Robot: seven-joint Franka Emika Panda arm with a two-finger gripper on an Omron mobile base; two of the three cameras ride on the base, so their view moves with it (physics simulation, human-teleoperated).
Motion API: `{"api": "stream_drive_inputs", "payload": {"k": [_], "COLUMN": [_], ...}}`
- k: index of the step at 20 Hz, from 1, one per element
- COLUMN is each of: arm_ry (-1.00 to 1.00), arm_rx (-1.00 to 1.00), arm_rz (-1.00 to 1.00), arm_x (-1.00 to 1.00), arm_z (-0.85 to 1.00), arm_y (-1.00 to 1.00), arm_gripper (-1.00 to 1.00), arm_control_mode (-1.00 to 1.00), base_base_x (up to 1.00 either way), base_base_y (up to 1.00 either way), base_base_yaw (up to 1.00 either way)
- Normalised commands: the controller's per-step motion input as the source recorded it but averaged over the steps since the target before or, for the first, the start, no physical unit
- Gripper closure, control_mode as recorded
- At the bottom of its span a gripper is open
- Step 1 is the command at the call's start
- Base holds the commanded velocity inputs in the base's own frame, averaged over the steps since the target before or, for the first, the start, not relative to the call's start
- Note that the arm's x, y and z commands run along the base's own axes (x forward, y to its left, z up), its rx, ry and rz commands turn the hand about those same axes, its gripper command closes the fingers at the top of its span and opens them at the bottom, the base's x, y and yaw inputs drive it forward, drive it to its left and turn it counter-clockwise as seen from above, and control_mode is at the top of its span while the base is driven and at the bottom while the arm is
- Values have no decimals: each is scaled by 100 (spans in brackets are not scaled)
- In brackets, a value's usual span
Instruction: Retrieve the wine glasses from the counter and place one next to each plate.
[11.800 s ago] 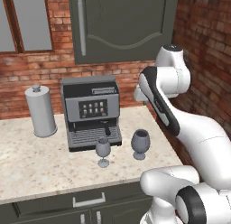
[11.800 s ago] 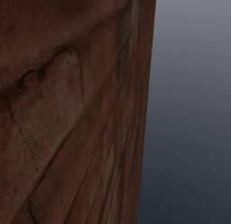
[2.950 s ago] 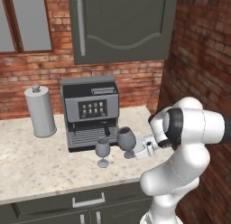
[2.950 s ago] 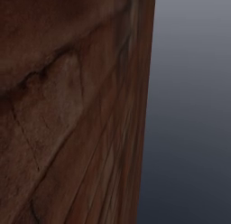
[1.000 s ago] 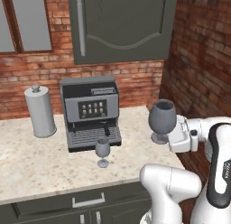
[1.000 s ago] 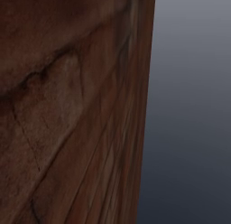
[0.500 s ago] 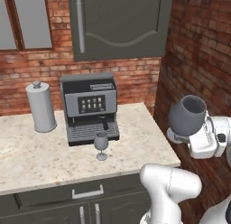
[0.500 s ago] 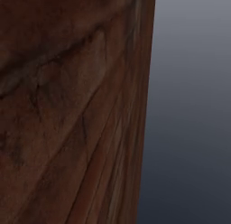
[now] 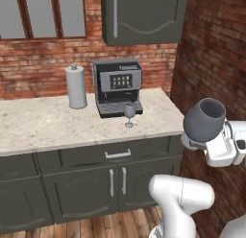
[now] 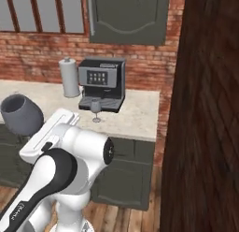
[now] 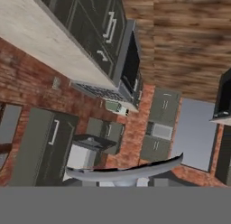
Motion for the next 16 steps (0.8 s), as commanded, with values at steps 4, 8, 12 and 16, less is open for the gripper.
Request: {"api": "stream_drive_inputs", "payload": {"k": [4, 8, 12, 16], "arm_ry": [0, 0, 0, 0], "arm_rx": [0, 0, 0, 0], "arm_rz": [0, 0, 0, 0], "arm_x": [0, 0, 0, 0], "arm_z": [0, 0, 0, 0], "arm_y": [0, 0, 0, 0], "arm_gripper": [100, 100, 100, 100], "arm_control_mode": [100, 100, 100, 100], "base_base_x": [-100, -32, 1, 1], "base_base_y": [100, 100, 84, 6], "base_base_yaw": [3, 24, 71, 98]}}
